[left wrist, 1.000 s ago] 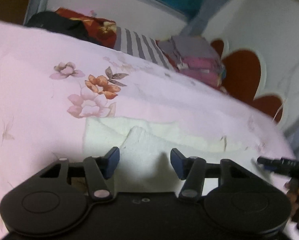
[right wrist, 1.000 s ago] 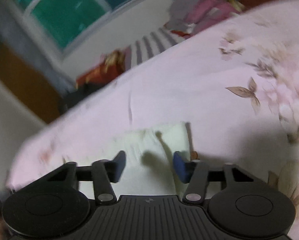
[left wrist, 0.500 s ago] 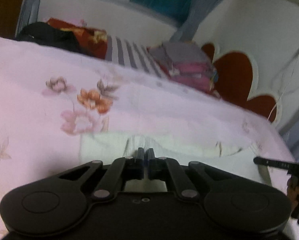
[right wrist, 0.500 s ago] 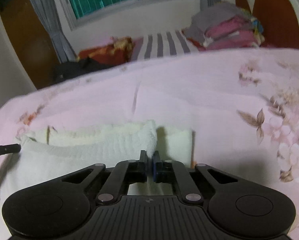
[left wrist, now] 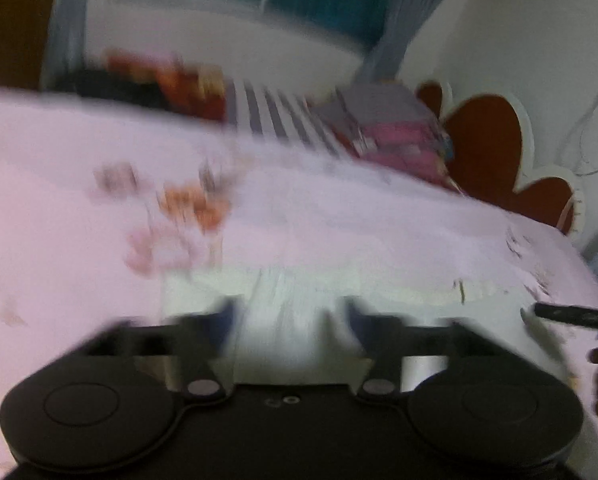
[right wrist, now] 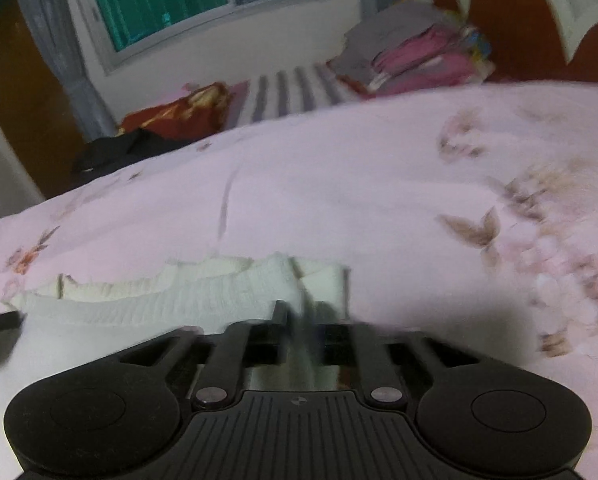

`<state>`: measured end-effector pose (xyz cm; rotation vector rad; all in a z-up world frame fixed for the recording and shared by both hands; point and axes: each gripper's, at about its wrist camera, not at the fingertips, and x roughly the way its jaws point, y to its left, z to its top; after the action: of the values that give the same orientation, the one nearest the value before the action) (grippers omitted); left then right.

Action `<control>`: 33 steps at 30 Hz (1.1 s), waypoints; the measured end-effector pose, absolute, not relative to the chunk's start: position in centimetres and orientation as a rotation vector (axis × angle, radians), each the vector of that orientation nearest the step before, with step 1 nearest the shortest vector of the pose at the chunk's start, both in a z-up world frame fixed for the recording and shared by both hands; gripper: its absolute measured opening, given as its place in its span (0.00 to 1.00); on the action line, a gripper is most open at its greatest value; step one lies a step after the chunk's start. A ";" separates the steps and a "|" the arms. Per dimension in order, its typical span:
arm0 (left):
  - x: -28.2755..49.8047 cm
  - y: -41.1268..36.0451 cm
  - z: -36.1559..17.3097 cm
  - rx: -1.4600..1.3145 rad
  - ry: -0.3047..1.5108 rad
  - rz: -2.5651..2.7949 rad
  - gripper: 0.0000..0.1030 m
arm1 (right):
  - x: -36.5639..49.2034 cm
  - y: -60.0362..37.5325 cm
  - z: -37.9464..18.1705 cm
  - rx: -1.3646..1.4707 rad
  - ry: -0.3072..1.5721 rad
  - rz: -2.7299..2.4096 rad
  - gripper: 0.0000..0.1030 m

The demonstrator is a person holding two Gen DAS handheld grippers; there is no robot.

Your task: Fold small clothes

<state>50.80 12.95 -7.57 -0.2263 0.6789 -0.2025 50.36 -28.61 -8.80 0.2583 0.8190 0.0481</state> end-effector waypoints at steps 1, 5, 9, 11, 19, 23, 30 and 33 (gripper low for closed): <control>50.1 11.9 -7.0 -0.200 0.647 -0.205 0.87 | 49.5 -28.1 -8.1 0.227 0.765 0.027 0.68; 49.6 5.3 -7.2 -0.086 0.723 -0.369 0.57 | 48.0 -23.8 -7.0 0.179 0.727 0.211 0.59; 49.0 2.2 -8.9 -0.047 0.786 -0.404 0.53 | 47.8 -17.9 -8.0 0.062 0.787 0.378 0.37; 48.9 2.9 -9.2 -0.054 0.773 -0.399 0.57 | 47.5 -16.8 -8.6 0.005 0.795 0.397 0.37; 50.0 8.0 -9.2 -0.102 0.782 -0.246 0.59 | 49.4 -25.1 -9.8 0.037 0.820 -0.016 0.37; 47.9 5.7 -7.1 -0.084 0.716 -0.249 0.84 | 47.6 -24.5 -7.6 0.074 0.782 0.054 0.37; 44.2 1.3 -7.8 -0.007 0.743 -0.328 0.79 | 42.7 -18.9 -7.2 0.080 0.783 0.323 0.37; 44.2 1.6 -9.5 0.037 0.766 -0.304 0.82 | 42.4 -18.3 -8.3 0.034 0.817 0.345 0.37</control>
<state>44.21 1.56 -9.54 0.0372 0.7659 -0.3038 42.39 -18.32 -8.30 0.0338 0.8173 0.3449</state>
